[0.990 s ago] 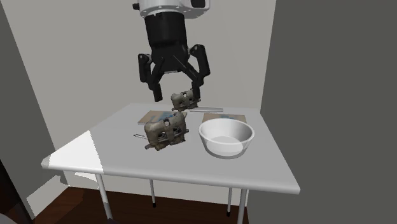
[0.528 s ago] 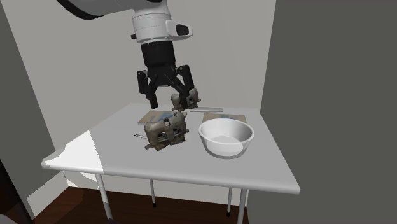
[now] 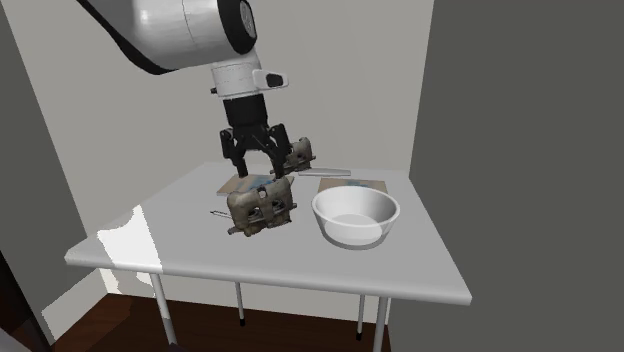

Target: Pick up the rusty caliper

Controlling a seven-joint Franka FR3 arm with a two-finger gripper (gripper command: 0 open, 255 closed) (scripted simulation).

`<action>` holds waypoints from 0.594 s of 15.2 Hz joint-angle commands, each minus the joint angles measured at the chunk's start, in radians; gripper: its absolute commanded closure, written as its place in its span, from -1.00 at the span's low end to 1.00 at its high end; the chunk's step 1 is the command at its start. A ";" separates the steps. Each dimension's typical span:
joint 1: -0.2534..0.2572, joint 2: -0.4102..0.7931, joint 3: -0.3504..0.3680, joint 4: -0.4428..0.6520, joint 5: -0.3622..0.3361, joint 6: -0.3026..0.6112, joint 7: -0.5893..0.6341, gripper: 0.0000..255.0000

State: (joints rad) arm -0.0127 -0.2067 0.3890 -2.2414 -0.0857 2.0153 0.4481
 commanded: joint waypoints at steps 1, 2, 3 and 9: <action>-0.002 0.078 0.025 0.044 -0.035 0.034 0.060 -1.00; -0.002 0.118 0.035 0.069 -0.055 0.046 0.090 -1.00; 0.000 0.158 0.043 0.096 -0.078 0.057 0.120 -1.00; 0.030 0.355 0.059 0.233 -0.195 0.097 0.258 -1.00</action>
State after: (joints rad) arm 0.0133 0.1279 0.4479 -2.0192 -0.2675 2.1044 0.6916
